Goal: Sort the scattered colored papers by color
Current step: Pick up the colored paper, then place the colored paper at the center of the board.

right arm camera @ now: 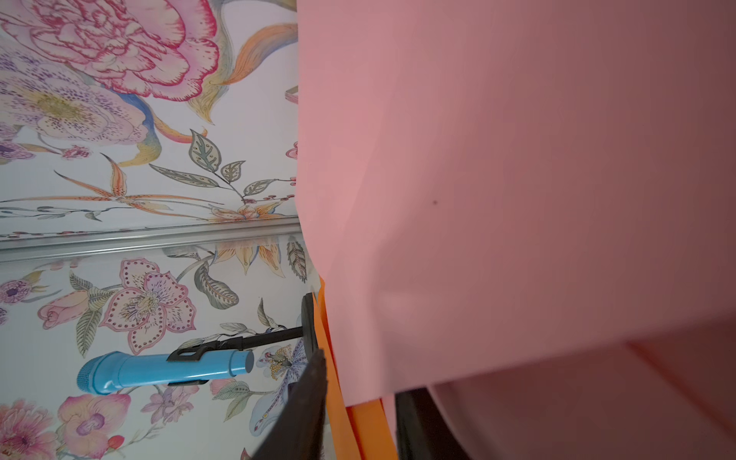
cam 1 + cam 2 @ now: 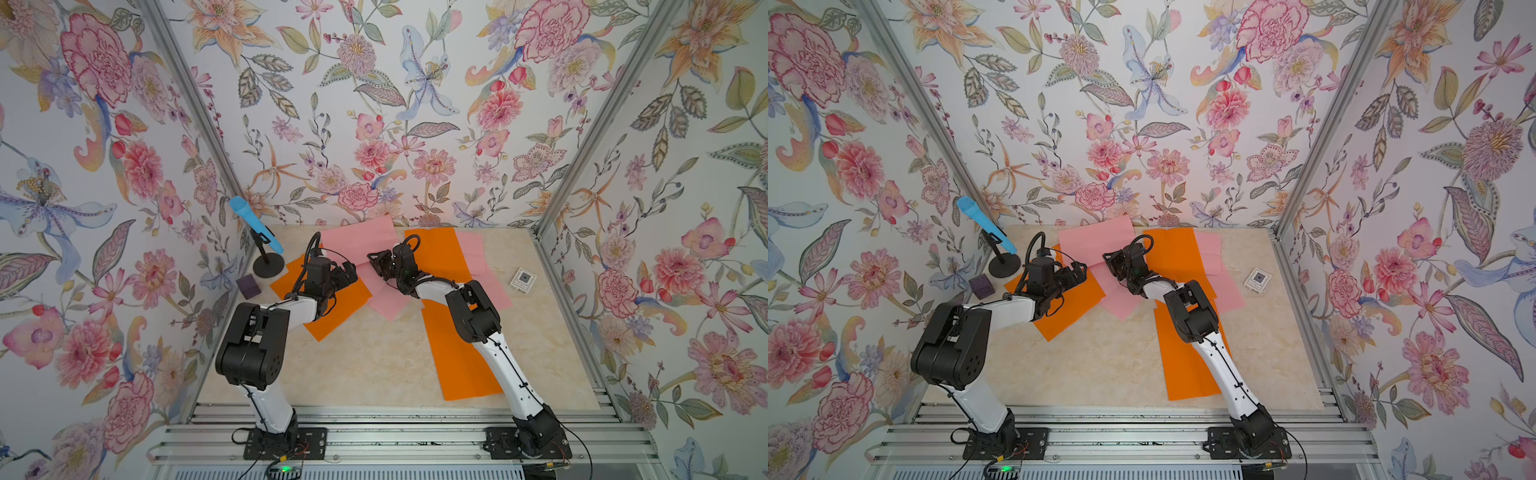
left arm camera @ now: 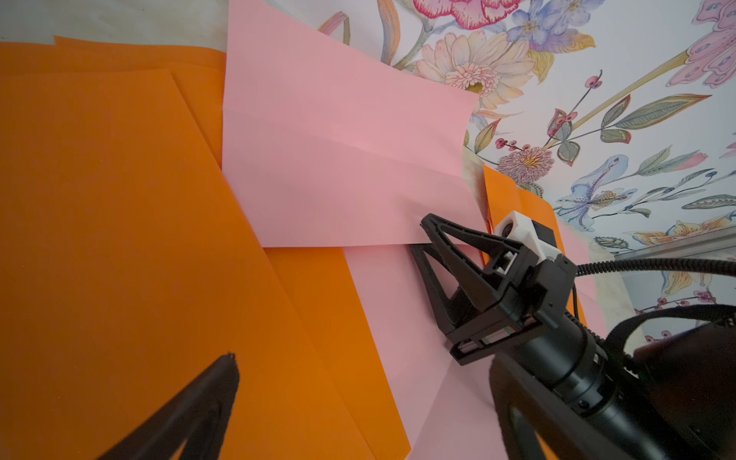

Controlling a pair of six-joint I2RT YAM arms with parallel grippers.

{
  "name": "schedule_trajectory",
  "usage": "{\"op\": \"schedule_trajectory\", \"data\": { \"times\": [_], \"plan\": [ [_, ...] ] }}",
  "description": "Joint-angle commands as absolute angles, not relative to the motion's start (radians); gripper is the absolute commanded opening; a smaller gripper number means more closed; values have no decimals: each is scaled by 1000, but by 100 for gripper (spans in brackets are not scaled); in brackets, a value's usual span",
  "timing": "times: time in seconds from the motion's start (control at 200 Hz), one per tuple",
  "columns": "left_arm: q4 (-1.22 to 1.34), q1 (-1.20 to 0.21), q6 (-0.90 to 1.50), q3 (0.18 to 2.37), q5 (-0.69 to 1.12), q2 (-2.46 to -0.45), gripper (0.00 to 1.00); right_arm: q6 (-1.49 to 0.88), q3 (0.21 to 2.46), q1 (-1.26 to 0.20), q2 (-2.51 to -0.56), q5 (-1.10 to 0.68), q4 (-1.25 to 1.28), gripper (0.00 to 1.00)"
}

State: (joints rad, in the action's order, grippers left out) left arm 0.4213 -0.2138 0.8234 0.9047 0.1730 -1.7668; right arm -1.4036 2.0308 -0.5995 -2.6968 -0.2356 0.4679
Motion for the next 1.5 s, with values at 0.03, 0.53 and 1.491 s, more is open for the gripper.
{"op": "schedule_trajectory", "data": {
  "times": [0.03,0.53,1.491],
  "plan": [
    [424,-203,827,890,181,-1727,100,-1399,2062,-604,-2719,-194,475,17],
    [343,-194,789,933,160,-1679,100,-1372,1931,-579,-2617,-265,507,0],
    [339,-143,760,1028,411,-1772,100,-610,1525,-433,-1948,-929,-171,0]
  ]
}}
